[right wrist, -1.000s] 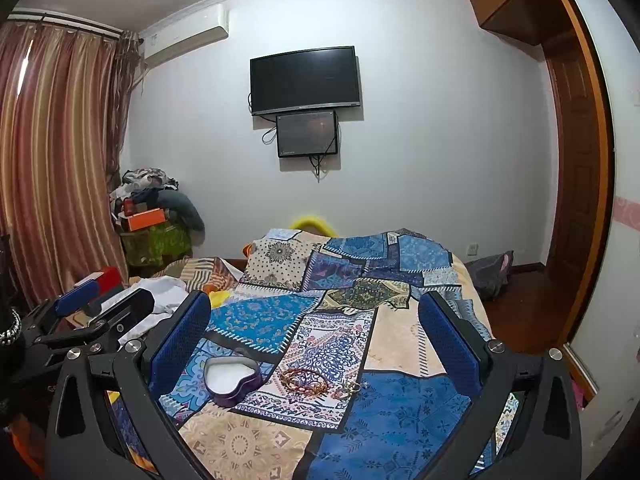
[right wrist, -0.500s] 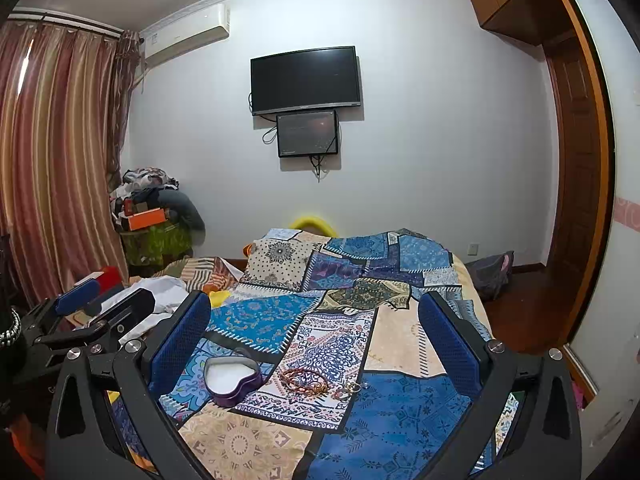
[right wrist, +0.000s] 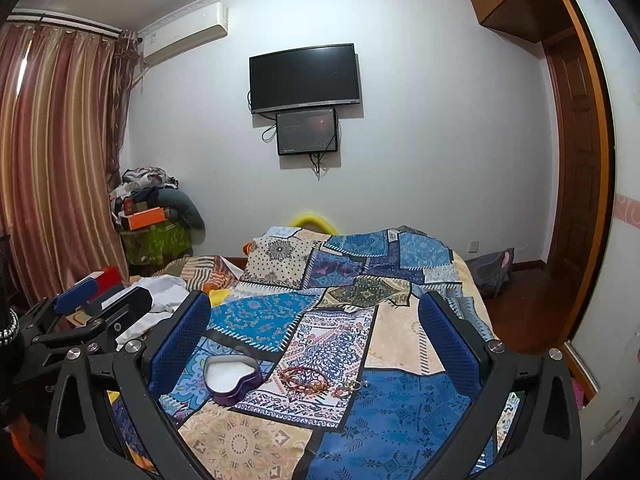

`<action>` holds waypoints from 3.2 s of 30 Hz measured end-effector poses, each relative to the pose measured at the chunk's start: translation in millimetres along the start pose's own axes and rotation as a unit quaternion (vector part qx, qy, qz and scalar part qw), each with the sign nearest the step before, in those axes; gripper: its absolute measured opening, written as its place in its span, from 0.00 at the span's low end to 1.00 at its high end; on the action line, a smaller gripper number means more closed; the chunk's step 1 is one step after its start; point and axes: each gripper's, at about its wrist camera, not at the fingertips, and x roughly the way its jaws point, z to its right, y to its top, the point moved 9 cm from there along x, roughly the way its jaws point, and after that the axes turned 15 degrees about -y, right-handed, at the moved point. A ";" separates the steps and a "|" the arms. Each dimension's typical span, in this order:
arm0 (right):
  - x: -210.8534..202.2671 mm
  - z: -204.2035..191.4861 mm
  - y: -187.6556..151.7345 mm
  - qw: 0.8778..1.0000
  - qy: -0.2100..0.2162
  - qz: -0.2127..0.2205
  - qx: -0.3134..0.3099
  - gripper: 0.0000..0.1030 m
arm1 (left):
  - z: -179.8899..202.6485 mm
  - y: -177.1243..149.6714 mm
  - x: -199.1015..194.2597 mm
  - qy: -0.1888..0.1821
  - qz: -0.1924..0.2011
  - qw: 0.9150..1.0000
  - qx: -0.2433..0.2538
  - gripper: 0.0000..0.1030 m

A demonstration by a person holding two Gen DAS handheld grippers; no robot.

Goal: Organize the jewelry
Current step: 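Move the left gripper down toward the jewelry pile on the cloth, then close the left gripper on the red beaded bracelet and lift it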

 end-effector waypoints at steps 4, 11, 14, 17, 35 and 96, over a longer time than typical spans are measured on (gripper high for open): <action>5.4 1.3 -3.2 1.000 -0.001 -0.007 0.002 1.00 | -2.1 -1.9 4.2 0.002 -0.006 1.000 -0.004 1.00; 21.1 10.1 -10.3 1.000 -0.014 -0.025 0.000 1.00 | -11.6 -11.7 24.8 0.008 -0.033 0.999 -0.015 1.00; 35.4 17.4 -20.0 0.999 -0.028 -0.042 -0.006 1.00 | -18.6 -21.8 39.2 0.009 -0.054 0.998 -0.027 1.00; 48.0 23.8 -29.9 0.997 -0.041 -0.060 -0.011 1.00 | -27.0 -37.0 59.0 -0.001 -0.088 0.995 -0.050 1.00; 117.4 61.6 -90.6 0.981 -0.075 -0.178 -0.033 1.00 | -12.4 -132.6 152.5 -0.061 -0.248 0.964 -0.076 0.99; 152.5 38.2 -123.3 0.969 0.034 -0.241 -0.038 0.09 | 10.7 -143.6 192.1 -0.121 -0.271 0.950 -0.091 0.12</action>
